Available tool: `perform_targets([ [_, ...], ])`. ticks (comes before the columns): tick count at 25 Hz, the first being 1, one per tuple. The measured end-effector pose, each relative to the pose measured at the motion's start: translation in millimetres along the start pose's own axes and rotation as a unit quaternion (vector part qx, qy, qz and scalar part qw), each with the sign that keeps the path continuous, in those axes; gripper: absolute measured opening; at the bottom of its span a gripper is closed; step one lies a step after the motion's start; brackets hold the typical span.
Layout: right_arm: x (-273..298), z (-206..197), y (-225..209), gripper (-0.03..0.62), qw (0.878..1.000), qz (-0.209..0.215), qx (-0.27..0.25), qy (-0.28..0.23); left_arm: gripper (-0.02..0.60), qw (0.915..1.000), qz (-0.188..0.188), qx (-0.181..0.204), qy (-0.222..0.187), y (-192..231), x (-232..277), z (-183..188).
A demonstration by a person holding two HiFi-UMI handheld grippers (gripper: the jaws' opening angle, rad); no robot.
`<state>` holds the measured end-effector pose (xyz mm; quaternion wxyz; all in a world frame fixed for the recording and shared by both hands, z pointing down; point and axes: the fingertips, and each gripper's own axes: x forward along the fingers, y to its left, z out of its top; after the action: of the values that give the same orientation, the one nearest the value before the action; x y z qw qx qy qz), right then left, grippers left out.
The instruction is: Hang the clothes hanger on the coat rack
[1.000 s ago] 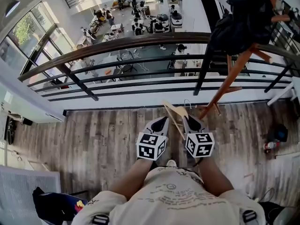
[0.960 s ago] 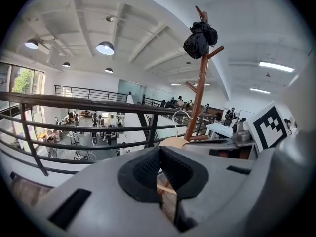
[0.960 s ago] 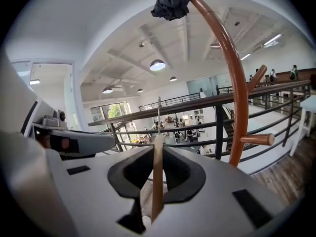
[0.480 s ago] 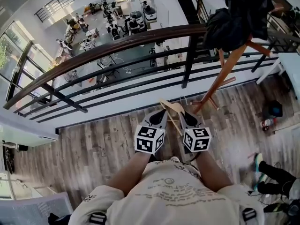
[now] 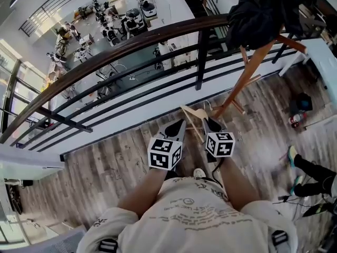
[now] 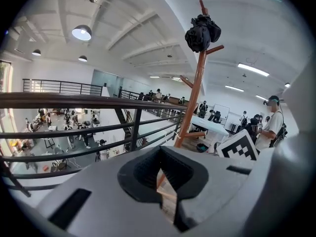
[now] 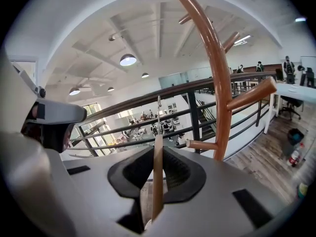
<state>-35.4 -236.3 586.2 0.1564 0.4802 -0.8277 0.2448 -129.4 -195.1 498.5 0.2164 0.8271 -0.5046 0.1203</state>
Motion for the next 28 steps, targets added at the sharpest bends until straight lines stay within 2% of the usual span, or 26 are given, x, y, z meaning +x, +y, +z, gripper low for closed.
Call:
perform_targets([
  [15, 35.6, -41.7, -43.3, 0.052, 0.998, -0.036, 0.026, 0.040, 0.005, 0.9996, 0.003, -0.009, 0.025, 14.3, 8.9, -16.5],
  [28, 52.1, -75.1, -89.9, 0.052, 0.992, -0.058, 0.090, 0.065, 0.005, 0.9992, 0.018, 0.000, 0.036, 15.9, 13.5, -16.5],
])
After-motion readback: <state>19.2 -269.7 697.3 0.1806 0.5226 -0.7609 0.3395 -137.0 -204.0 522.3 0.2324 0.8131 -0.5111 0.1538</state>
